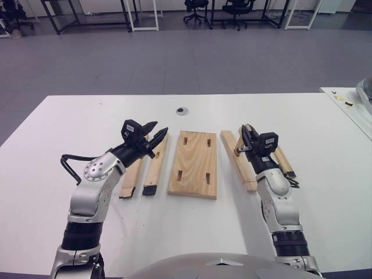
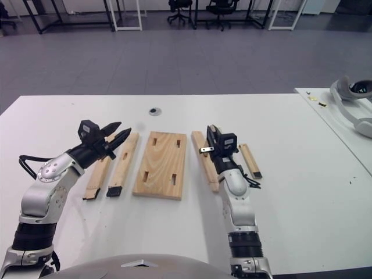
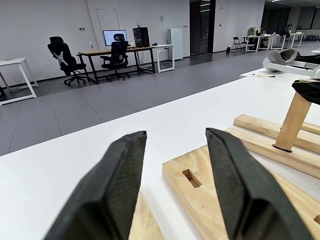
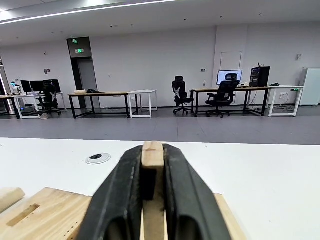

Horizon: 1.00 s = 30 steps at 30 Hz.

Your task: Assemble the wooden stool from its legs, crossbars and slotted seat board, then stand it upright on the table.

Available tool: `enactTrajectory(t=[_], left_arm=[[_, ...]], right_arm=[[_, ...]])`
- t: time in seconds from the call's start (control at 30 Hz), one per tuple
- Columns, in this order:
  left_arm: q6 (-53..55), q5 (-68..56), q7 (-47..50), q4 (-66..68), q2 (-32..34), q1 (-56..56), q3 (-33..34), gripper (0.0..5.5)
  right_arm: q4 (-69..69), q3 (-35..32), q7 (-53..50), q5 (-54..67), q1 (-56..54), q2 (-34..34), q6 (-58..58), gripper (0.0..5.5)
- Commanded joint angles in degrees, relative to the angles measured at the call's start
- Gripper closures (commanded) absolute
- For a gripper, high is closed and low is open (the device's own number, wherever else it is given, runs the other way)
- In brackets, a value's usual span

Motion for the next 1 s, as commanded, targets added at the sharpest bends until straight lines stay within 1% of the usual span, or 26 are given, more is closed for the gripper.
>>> enactTrajectory(t=[0.03, 0.2, 0.23, 0.33, 0.47, 0.57, 0.63, 0.87, 1.0], left_arm=[[-0.4, 0.5, 0.0, -0.2, 0.5, -0.7, 0.3, 3.34], [-0.7, 0.7, 0.7, -0.4, 0.0, -0.3, 0.4, 3.34], [-0.8, 0.7, 0.8, -0.6, -0.1, -0.2, 0.3, 3.34], [-1.1, 0.9, 1.3, -0.9, -0.5, 0.3, 0.3, 3.34], [-1.3, 1.0, 2.2, -1.7, -0.9, 1.5, 0.4, 3.34], [-1.4, 1.0, 2.7, -2.1, -0.9, 2.2, 0.2, 3.34], [-1.4, 1.0, 2.9, -2.4, -1.0, 2.5, 0.0, 3.34], [-1.6, 1.1, 3.4, -3.0, -1.6, 3.4, -0.1, 3.34], [-1.7, 1.2, 3.2, -2.9, -1.6, 3.3, 0.0, 3.34]], right_arm=[[2.2, -0.6, 0.5, 1.5, 1.5, 0.4, 2.9, 4.39], [-0.2, -1.3, 1.5, 3.2, 0.8, -0.5, 7.1, 3.47], [-2.0, -0.8, 1.8, 2.9, 1.2, -1.6, 10.8, 3.35], [-7.4, 0.3, 2.9, 3.4, 3.3, -4.8, 21.9, 2.72], [-14.6, 1.7, 2.5, 3.8, 6.6, -7.0, 35.4, 2.72], [-17.5, 2.6, 1.3, 3.1, 7.5, -7.8, 42.7, 2.72], [-18.7, 2.1, -0.1, 2.9, 7.8, -7.3, 46.7, 2.72], [-20.7, 1.3, -2.2, 2.4, 7.5, -7.1, 51.4, 2.72], [-20.3, 2.4, -1.3, 2.9, 7.9, -9.2, 60.8, 3.38]])
